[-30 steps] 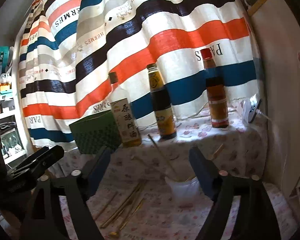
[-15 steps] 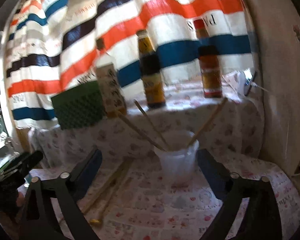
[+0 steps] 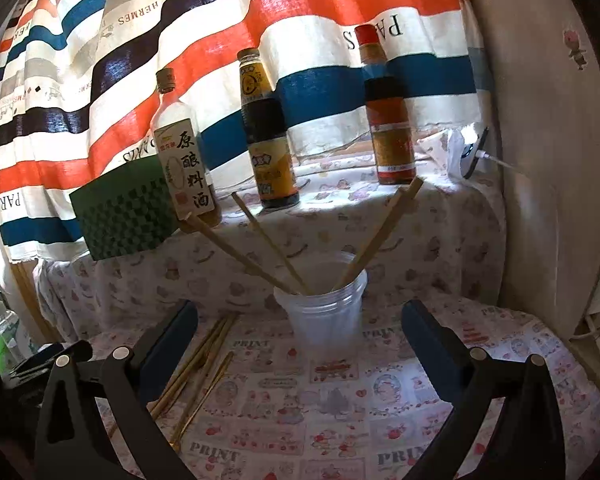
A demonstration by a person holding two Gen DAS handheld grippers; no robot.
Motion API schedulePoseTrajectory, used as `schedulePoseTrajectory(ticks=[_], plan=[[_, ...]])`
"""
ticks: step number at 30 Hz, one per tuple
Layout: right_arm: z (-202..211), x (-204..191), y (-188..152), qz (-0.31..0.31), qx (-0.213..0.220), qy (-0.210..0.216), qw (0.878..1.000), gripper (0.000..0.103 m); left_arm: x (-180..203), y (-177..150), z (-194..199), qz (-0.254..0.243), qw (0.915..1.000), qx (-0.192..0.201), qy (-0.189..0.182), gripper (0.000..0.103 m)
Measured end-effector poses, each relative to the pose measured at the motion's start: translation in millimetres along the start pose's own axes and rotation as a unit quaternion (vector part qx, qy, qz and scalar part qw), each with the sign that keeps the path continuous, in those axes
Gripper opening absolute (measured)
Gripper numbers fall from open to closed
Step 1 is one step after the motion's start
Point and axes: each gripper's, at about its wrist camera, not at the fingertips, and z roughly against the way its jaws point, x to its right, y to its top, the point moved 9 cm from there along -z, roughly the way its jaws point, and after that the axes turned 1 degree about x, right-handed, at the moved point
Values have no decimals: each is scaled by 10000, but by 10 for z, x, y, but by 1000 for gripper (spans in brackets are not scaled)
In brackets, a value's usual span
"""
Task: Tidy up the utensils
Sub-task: 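Move the left tool back over the remaining chopsticks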
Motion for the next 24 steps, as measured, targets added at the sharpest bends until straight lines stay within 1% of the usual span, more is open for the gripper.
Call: schedulePoseTrajectory(ticks=[1,2,4,6,12,17,20,24], plan=[[9,11,12,-31,13,-8,10000,103,-24,5,-2,-4,10000,32,93,102],[13,35,25,-117,1,23,9999,103,-53,18,4,-53,9996,116,260,102],[11,55,30,-173,-21,33,9998,103,-82,51,37,-198,9976,349,563,102],[-3,110,28,-302,-73,1,9995,103,-83,63,55,-328,9962,435,675,102],[-14,183,19,-476,-104,-111,9987,103,-69,3,-7,-323,9971,266,629,102],[-12,195,17,-493,-119,-134,9986,103,8,-63,-69,-359,9983,52,460,102],[-33,196,-3,-510,-190,-135,9984,103,37,-86,-75,-293,9990,8,332,102],[-63,177,-35,-485,-311,-121,9983,103,61,-92,-91,-309,9991,-43,273,102]])
